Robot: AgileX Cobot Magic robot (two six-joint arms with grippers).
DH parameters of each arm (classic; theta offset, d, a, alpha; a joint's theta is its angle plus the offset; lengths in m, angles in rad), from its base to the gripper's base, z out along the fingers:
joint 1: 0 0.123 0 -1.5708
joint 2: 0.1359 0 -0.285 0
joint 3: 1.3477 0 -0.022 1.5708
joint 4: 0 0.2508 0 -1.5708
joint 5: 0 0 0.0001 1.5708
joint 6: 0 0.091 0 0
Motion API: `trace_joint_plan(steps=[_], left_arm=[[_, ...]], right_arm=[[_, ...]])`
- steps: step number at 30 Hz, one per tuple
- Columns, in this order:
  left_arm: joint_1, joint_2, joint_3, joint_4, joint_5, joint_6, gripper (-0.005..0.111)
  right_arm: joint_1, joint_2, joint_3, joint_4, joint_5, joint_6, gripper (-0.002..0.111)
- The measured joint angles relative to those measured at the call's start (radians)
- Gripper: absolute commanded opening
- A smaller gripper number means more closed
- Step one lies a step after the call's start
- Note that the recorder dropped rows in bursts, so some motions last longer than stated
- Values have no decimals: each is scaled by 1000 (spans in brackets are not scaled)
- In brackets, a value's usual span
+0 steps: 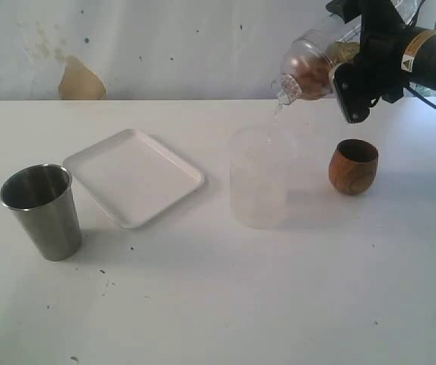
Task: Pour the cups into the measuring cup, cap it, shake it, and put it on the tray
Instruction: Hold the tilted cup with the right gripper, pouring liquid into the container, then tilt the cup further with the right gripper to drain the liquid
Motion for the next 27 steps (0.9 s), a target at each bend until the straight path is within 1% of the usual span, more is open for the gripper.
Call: trace_joint_plan(steps=[27], left_arm=[[0,0,0,0,0,0,0]], right_arm=[[0,0,0,0,-22,0,0]])
